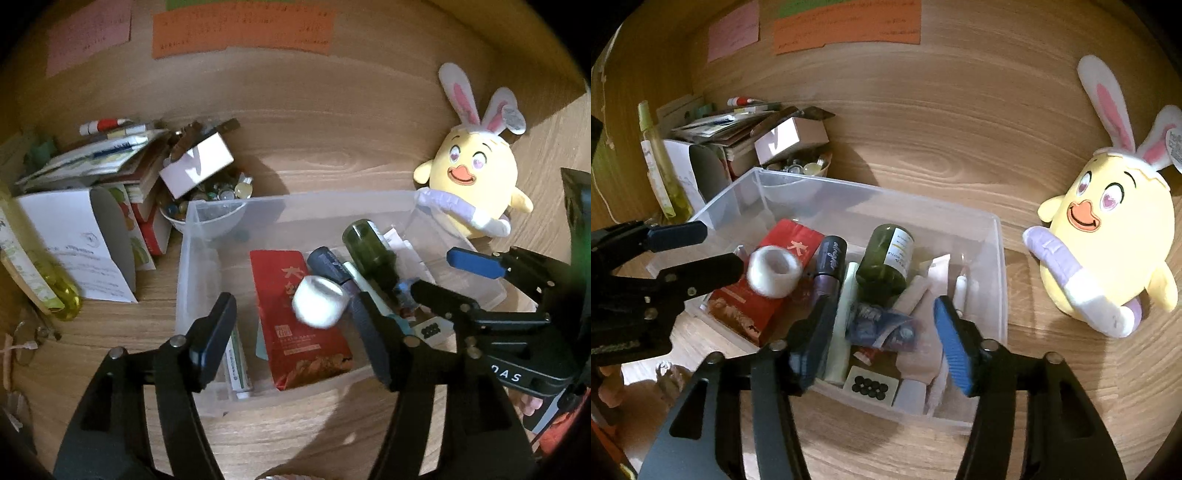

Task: Organize objects
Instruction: 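Lower the blade pack and tape roll into the clear box, open both tools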

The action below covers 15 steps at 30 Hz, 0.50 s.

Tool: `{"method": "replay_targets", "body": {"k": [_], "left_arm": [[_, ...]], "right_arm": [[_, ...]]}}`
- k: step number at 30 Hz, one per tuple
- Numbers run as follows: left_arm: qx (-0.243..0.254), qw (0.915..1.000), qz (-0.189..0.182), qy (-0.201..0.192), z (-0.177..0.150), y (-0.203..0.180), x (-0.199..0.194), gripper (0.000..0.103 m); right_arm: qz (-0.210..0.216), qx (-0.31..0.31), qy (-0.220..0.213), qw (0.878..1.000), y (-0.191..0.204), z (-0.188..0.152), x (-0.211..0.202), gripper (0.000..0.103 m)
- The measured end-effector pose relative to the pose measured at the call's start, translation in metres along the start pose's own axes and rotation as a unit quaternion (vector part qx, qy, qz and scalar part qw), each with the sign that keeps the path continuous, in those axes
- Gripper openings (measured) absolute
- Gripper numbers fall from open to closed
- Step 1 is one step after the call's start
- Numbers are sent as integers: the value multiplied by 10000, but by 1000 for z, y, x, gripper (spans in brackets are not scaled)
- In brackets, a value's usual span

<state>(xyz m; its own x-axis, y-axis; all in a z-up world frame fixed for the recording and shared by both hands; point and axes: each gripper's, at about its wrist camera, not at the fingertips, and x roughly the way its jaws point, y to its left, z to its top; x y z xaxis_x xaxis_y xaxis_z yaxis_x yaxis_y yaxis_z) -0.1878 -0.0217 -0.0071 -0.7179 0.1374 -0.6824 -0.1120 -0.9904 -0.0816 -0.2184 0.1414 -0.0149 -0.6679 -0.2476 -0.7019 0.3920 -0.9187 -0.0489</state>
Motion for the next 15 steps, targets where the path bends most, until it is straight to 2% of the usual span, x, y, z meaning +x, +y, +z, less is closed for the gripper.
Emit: {"method": "replay_targets", "body": {"k": [3, 4, 5, 8, 12, 15], "left_arm": [[43, 9999, 1, -98, -1, 0, -13, 69], [46, 9999, 12, -132, -2, 0, -17, 74], [45, 9998, 35, -191, -3, 1, -23, 79], [77, 9991, 126, -389, -10, 7, -44, 84], [183, 9981, 339, -482, -25, 14, -63, 87], [196, 9980, 469, -387, -42, 21, -71, 87]], "right_arm": [[61, 7, -56, 10000, 2, 1, -8, 55], [78, 1, -86, 9999, 4, 1, -13, 56], [105, -13, -115, 9999, 6, 1, -17, 58], [217, -71, -270, 9994, 16, -2, -33, 69], [432, -198, -380, 9981, 36, -13, -52, 70], [745, -320, -220, 9965, 53, -29, -54, 70]]}}
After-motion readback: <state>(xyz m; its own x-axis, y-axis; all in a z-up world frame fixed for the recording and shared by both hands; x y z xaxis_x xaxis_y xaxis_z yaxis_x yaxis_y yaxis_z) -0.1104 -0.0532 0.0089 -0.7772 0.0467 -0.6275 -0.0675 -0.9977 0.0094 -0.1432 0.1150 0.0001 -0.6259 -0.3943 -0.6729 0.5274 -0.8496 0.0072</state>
